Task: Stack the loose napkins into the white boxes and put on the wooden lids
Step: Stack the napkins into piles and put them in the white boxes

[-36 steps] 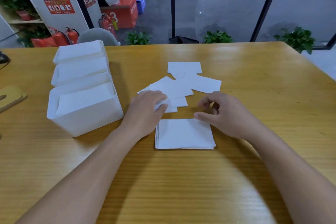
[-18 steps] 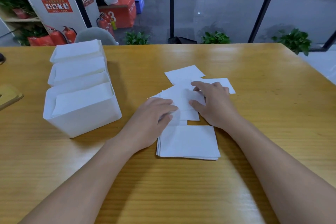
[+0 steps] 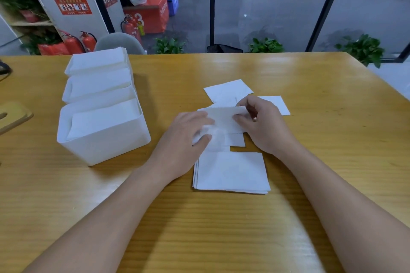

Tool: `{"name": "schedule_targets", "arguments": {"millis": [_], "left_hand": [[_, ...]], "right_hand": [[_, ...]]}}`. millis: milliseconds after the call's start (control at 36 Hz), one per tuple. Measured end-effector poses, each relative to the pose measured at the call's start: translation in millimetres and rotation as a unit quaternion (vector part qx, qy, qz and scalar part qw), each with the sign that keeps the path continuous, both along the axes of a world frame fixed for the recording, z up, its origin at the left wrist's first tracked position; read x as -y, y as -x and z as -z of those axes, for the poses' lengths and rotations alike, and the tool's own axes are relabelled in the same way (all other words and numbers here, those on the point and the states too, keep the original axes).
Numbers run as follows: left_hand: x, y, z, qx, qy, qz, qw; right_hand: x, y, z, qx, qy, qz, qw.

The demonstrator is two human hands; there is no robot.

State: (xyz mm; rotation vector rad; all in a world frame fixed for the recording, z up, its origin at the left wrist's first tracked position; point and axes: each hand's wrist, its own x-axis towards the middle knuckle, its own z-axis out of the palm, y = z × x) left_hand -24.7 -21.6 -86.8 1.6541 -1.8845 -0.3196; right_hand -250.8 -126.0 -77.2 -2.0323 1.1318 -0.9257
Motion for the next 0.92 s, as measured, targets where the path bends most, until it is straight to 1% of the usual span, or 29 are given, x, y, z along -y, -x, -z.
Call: {"name": "schedule_targets", "arguments": {"millis": [56, 139, 250, 389, 556, 639, 722, 806, 861, 917], "left_hand": [[0, 2, -5, -0.029, 0.03, -0.044, 0.998], [2, 3, -8, -0.071, 0.034, -0.075, 0.994], [7, -1, -2, -0.084, 0.059, -0.064, 0.993], [10, -1, 2, -0.102, 0.107, -0.059, 0.987], [5, 2, -4, -0.1, 0.13, -0.065, 0.984], [2, 4, -10, -0.13, 0.139, -0.068, 0.979], [-3, 7, -17, -0.159, 0.133, -0.059, 0.976], [-8, 6, -20, -0.194, 0.113, -0.033, 0.974], [-12, 5, -20, -0.239, 0.078, -0.011, 0.968], [-16, 2, -19, -0.269, 0.025, 0.015, 0.963]], "right_hand": [[-4, 0, 0, 0.013, 0.005, -0.007, 1.0], [-11, 2, -3, 0.042, 0.02, -0.01, 0.999], [-18, 8, -7, 0.049, 0.03, -0.03, 0.998], [-23, 16, -5, 0.019, 0.027, -0.048, 0.998], [-25, 17, -4, 0.029, 0.093, -0.031, 0.995], [-26, 19, -6, 0.047, 0.096, -0.026, 0.994], [-31, 21, -11, 0.082, 0.069, -0.036, 0.994], [-40, 25, -17, 0.091, 0.039, -0.052, 0.994], [-46, 28, -20, 0.11, -0.002, -0.067, 0.992], [-48, 33, -19, 0.086, -0.024, -0.061, 0.994]]}}
